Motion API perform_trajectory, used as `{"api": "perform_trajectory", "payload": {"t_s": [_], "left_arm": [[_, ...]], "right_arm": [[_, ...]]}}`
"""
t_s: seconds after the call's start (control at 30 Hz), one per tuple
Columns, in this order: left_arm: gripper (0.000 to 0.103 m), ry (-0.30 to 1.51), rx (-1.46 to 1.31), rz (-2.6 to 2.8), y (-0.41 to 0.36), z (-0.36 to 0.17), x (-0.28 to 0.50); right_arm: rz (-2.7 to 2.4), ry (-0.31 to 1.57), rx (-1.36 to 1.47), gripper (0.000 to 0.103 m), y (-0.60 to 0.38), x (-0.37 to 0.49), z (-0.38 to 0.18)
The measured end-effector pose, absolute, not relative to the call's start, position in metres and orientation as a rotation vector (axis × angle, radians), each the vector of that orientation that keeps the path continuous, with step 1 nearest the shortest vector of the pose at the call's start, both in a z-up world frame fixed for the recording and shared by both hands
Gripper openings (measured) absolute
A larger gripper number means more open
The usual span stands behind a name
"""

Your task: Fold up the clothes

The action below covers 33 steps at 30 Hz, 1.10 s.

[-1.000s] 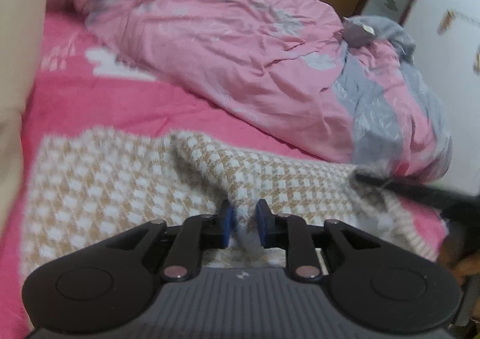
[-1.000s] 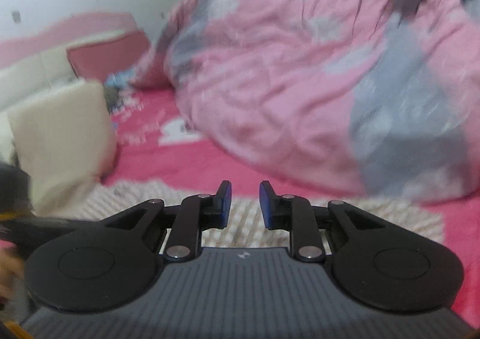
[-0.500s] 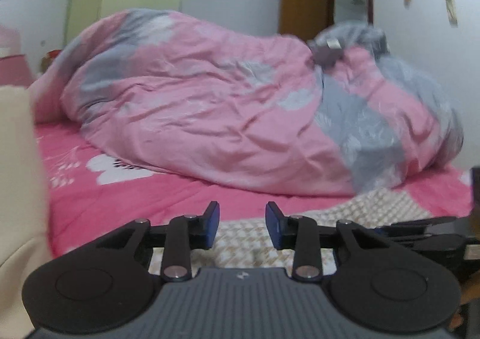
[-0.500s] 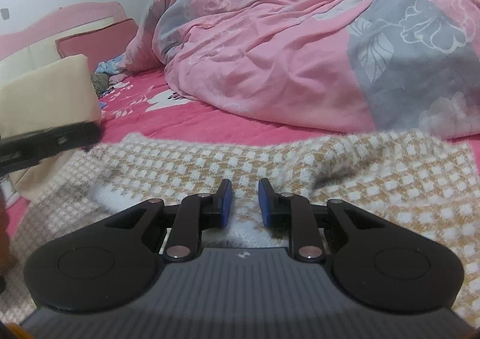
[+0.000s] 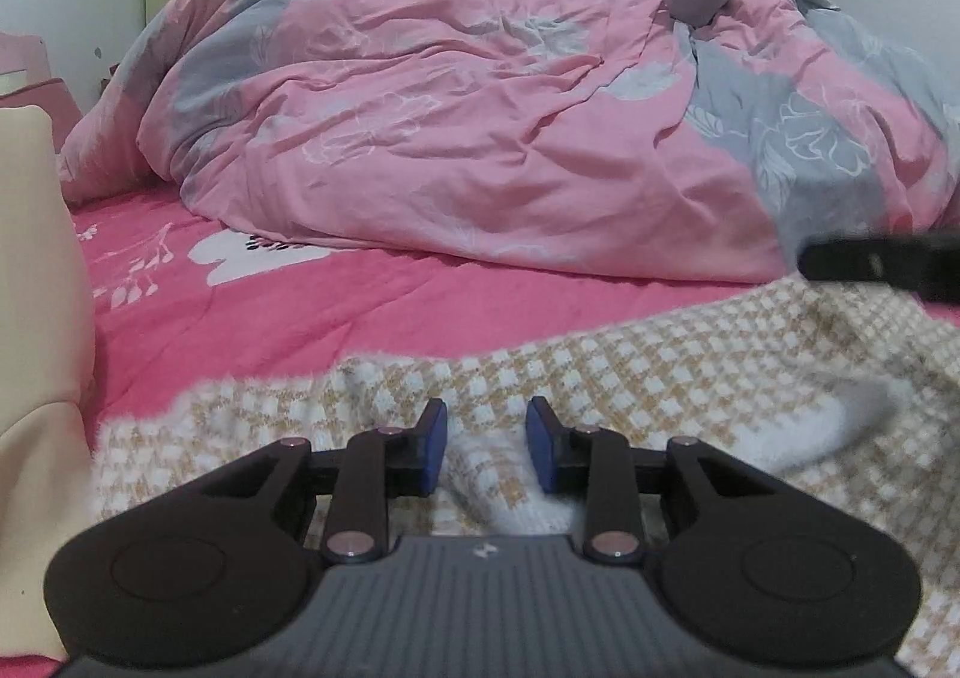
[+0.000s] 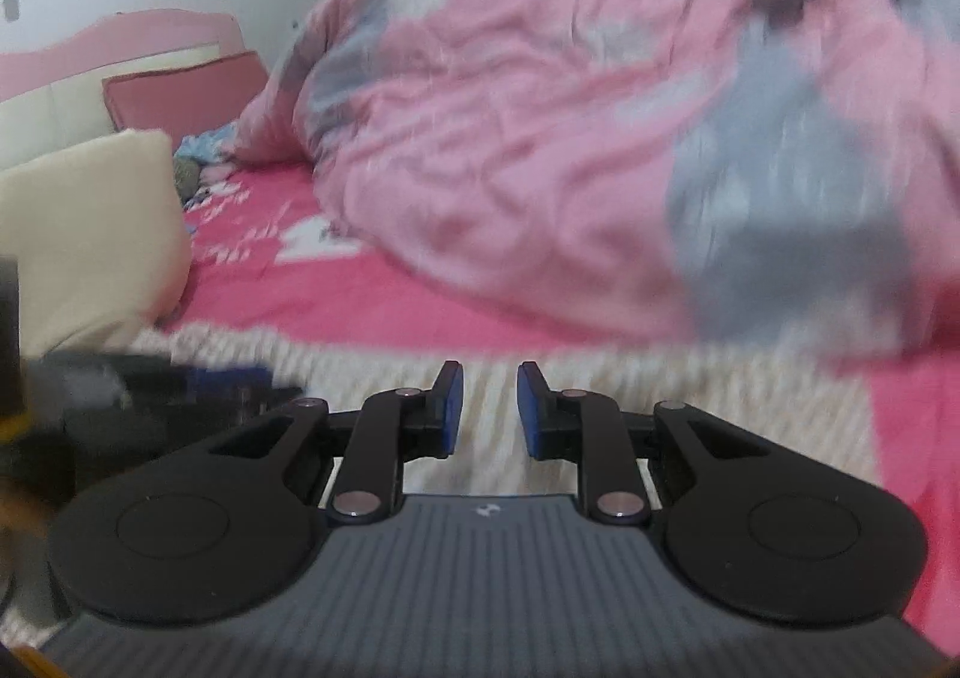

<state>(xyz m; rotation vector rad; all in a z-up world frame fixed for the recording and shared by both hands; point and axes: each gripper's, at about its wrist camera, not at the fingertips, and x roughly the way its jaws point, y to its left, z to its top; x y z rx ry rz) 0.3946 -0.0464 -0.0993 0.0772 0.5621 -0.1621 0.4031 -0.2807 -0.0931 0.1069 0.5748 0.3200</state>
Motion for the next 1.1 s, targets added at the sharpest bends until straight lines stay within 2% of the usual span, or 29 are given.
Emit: {"api": "perform_trajectory", "payload": {"t_s": [0.2,0.77,0.8,0.87,1.1], "left_arm": [[0.031,0.561,0.063,-0.172,-0.048,-0.1,0.388],[0.032,0.595,0.1,-0.18,-0.045,-0.094,0.386],[0.033,0.604,0.103,-0.181,-0.042,-0.093,0.385],[0.045,0.616,0.108,-0.182,-0.036,-0.09,0.382],[0.042,0.596,0.128,-0.186,-0.029,-0.061,0.369]], "right_arm": [[0.234,0.597,0.078,0.017,-0.288,0.419,-0.096],[0.462,0.553,0.047,0.023,-0.264,0.399,-0.099],[0.466,0.553,0.058,0.023,-0.266,0.399,-0.099],[0.472,0.553,0.08,0.022,-0.269,0.4,-0.098],[0.492,0.552,0.148,0.022,-0.278,0.403,-0.097]]}}
